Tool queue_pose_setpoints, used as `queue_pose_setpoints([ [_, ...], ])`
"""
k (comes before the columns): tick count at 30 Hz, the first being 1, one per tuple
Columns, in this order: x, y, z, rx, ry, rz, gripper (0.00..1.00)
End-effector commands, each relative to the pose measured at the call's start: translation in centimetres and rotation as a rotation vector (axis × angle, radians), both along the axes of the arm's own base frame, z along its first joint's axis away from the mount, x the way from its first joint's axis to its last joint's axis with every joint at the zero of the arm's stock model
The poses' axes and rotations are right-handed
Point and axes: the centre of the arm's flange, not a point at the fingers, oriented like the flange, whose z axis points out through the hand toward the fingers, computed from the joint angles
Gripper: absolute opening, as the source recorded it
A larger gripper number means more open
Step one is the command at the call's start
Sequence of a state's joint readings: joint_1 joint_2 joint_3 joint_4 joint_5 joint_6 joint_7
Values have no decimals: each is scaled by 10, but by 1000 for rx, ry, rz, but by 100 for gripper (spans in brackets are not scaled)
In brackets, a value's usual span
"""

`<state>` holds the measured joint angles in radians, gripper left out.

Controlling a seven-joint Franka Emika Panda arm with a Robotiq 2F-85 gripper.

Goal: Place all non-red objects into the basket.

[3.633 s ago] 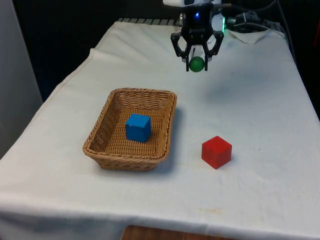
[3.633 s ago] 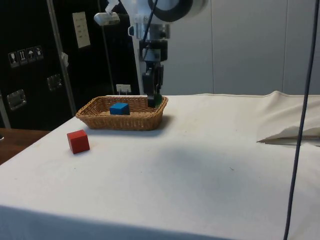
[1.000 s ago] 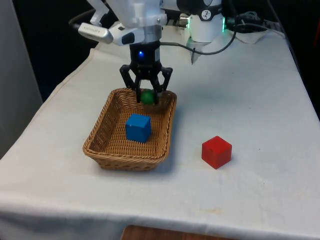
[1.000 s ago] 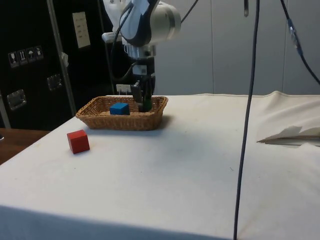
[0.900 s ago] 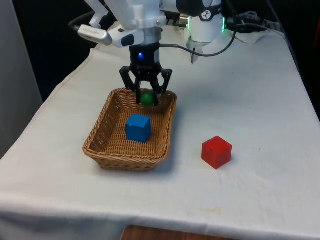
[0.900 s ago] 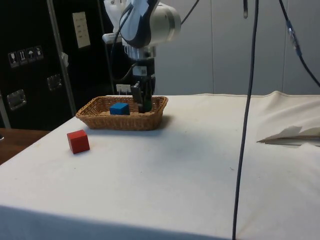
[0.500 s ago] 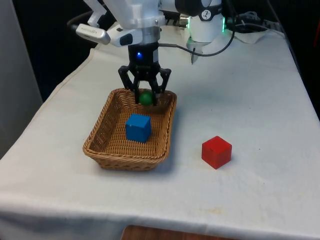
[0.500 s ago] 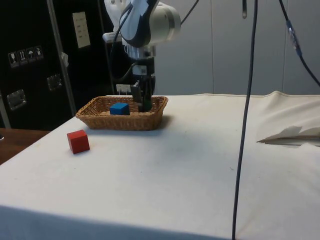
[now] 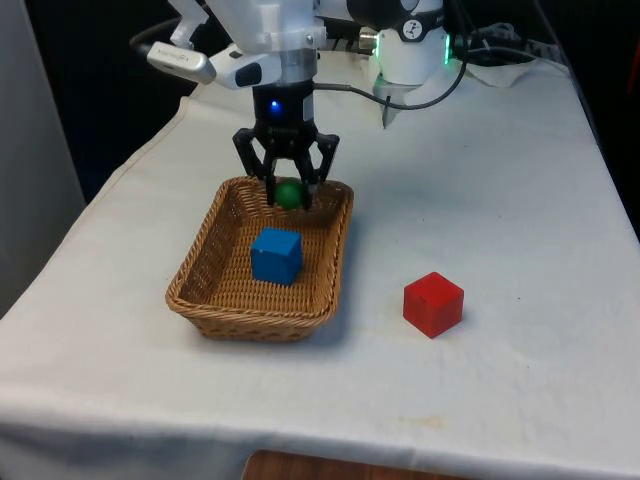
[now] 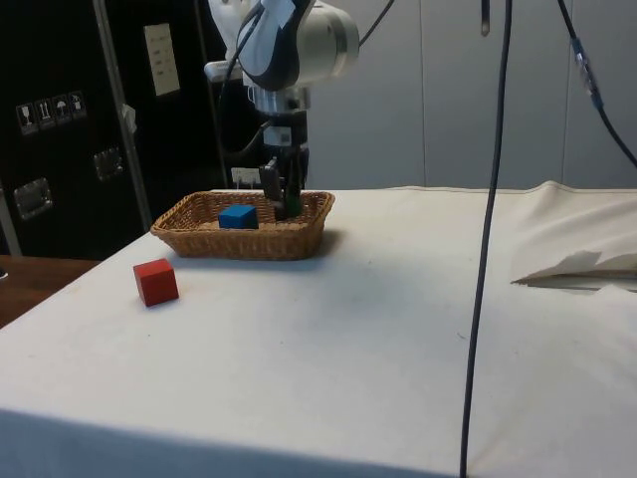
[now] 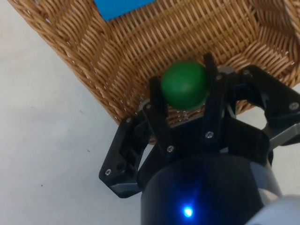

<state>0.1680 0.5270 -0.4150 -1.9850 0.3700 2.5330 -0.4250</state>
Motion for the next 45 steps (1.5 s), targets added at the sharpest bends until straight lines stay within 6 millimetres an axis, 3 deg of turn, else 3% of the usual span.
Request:
queue_pose_setpoints([
  [1, 0, 0, 0, 3, 1, 0, 0],
  [4, 0, 0, 0, 4, 1, 0, 0],
  [5, 0, 0, 0, 4, 1, 0, 6],
  [10, 0, 0, 0, 4, 0, 0, 54],
  [11, 0, 0, 0, 5, 0, -1, 68],
  [13, 0, 0, 0, 5, 0, -1, 88],
  [15, 0, 0, 0, 5, 0, -1, 100],
  [26, 1, 4, 1, 1, -1, 2, 100],
  [45, -10, 57, 22, 30, 1, 28, 100],
])
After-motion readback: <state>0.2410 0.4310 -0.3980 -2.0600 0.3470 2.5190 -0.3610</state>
